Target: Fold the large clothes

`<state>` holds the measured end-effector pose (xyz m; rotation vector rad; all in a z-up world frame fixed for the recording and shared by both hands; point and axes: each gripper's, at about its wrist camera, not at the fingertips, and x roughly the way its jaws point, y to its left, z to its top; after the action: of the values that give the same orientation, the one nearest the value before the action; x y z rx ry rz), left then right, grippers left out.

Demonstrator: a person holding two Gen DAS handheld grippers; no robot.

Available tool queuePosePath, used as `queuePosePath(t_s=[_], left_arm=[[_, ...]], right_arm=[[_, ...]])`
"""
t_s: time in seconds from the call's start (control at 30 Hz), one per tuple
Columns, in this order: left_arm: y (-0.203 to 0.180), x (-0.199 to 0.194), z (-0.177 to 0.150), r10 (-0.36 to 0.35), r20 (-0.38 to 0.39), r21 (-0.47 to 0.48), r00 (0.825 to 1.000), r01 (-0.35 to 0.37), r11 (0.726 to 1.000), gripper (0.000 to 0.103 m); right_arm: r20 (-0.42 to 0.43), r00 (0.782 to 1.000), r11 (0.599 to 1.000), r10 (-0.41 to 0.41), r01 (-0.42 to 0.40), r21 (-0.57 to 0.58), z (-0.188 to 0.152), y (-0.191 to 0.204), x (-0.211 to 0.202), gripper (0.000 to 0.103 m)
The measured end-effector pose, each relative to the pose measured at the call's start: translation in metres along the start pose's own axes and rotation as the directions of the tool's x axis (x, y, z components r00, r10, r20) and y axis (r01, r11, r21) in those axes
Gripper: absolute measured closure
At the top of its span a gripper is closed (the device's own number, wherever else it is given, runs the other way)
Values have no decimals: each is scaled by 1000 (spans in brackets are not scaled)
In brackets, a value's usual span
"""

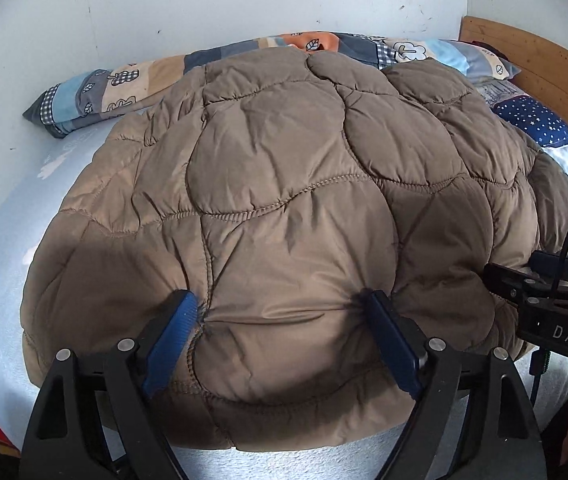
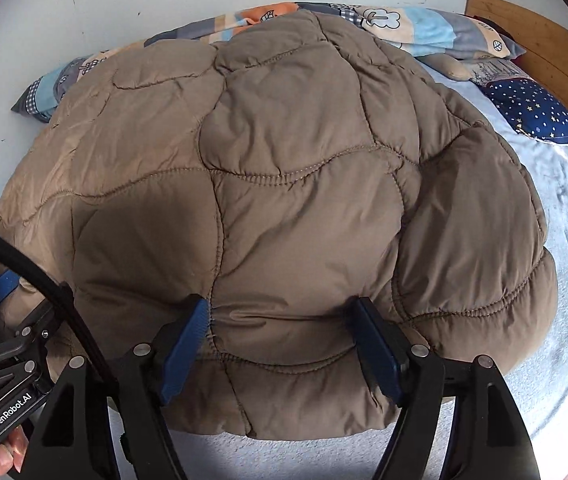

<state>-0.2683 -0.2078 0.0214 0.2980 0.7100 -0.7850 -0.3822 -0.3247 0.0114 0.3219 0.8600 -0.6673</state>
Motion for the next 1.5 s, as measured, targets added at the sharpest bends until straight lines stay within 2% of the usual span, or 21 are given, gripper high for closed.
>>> queuePosePath(t_s=[0.33, 0.63, 0.87, 0.97, 1.13, 1.4, 1.5], left_arm=[[-6, -14, -10, 16, 66, 29, 998, -17, 999, 16], [-5, -23, -9, 26, 71, 29, 997, -28, 999, 15], [-3, -27, -7, 10, 40, -2, 999, -10, 1000, 12], [-7, -27, -4, 36, 1, 10, 999, -36, 999, 11], [-10, -28, -1, 62, -34, -12, 998, -62, 998, 11], [-7, -26, 9, 54, -110, -41, 993, -59, 997, 11], [-9, -40, 12, 100, -83, -16, 992, -102, 995, 15]], right_arm=[[36, 998, 999, -45, 45, -10, -10, 7, -16, 18], [122, 992, 1000, -28, 27, 6, -27, 7, -62, 18], [155, 988, 1000, -20, 19, 5, -38, 6, -84, 18], [164, 986, 1000, -18, 18, 1, -41, 6, -90, 17], [166, 986, 1000, -21, 23, -6, -42, 7, -91, 16], [176, 984, 1000, -27, 23, 21, -41, 1, -91, 16], [183, 983, 999, -30, 24, 33, -41, -1, -93, 16]])
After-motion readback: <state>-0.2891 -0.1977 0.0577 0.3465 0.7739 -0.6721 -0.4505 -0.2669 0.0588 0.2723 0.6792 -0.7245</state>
